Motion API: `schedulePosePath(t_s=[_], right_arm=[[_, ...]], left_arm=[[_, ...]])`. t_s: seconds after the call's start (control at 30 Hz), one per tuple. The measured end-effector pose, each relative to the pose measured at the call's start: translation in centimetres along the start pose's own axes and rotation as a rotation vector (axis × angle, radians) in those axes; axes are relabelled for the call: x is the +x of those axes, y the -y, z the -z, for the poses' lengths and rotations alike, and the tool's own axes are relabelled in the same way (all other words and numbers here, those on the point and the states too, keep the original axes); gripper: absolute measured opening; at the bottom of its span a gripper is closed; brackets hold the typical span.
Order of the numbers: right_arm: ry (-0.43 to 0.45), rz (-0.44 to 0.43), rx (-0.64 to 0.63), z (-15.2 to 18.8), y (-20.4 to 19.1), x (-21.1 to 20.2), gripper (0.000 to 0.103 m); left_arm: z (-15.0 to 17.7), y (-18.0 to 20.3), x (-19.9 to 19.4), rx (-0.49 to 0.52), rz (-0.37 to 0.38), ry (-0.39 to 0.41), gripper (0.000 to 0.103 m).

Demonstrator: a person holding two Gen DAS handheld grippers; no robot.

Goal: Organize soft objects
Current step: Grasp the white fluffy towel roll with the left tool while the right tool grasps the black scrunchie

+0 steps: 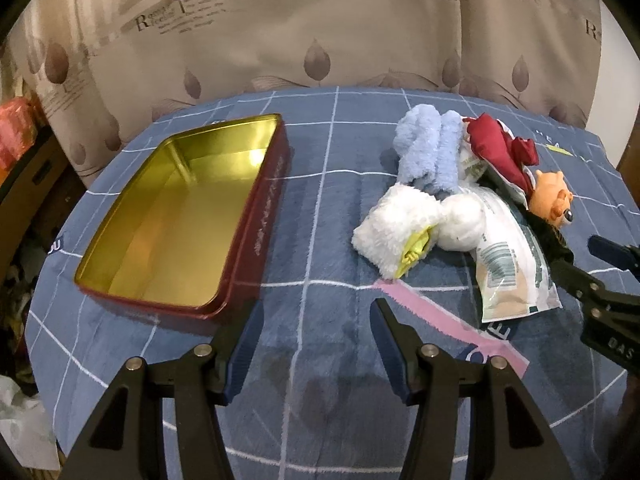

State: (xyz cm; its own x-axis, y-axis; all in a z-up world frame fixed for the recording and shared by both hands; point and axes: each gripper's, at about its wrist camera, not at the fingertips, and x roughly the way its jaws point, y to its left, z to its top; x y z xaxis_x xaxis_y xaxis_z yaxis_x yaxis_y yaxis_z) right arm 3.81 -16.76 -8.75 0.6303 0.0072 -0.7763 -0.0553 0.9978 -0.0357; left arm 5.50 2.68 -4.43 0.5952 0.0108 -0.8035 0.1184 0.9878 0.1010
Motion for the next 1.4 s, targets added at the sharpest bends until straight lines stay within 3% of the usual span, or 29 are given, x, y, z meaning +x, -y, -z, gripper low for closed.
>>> schedulePosePath(t_s=[0.2,0.3,0.47,0.67,0.77,1.07,1.4], right_arm=[[-0.009,0.045,-0.015,-0.8,0.2,1.6,0.061],[-0.023,0.058,-0.012,-0.9,0.6,2.2,0.049],[-0.039,-0.011,0.017,-0.2,1.0,3.4,0.039],[-0.007,-0.059,0.022,-0.5,1.3,3.4,0.039],[-0.013,-0.085,0.029,-0.5,1.3,3.5,0.024],[-0.049,-0.094,0.086,0.0,1.6,1.8,0.020],[-0.062,-0.121,0.110,0.2,1.6,1.9,0.020]], left_arm=[[-0.8,0.2,0.9,0.020,0.041,-0.007,0.057],[-1.1,0.3,1.1,0.031,0.042,-0.001,0.057],[-1.6,0.6,1.5,0.061,0.057,0.010,0.057],[-2.0,1.3,1.8,0.113,0.100,0.029,0.057],[-2.4,1.3,2.1,0.131,0.119,0.039,0.057],[-3.0,1.6,3.0,0.122,0.216,0.002,0.057],[-4.7,3.0,5.6,0.146,0.243,-0.054,0.057]])
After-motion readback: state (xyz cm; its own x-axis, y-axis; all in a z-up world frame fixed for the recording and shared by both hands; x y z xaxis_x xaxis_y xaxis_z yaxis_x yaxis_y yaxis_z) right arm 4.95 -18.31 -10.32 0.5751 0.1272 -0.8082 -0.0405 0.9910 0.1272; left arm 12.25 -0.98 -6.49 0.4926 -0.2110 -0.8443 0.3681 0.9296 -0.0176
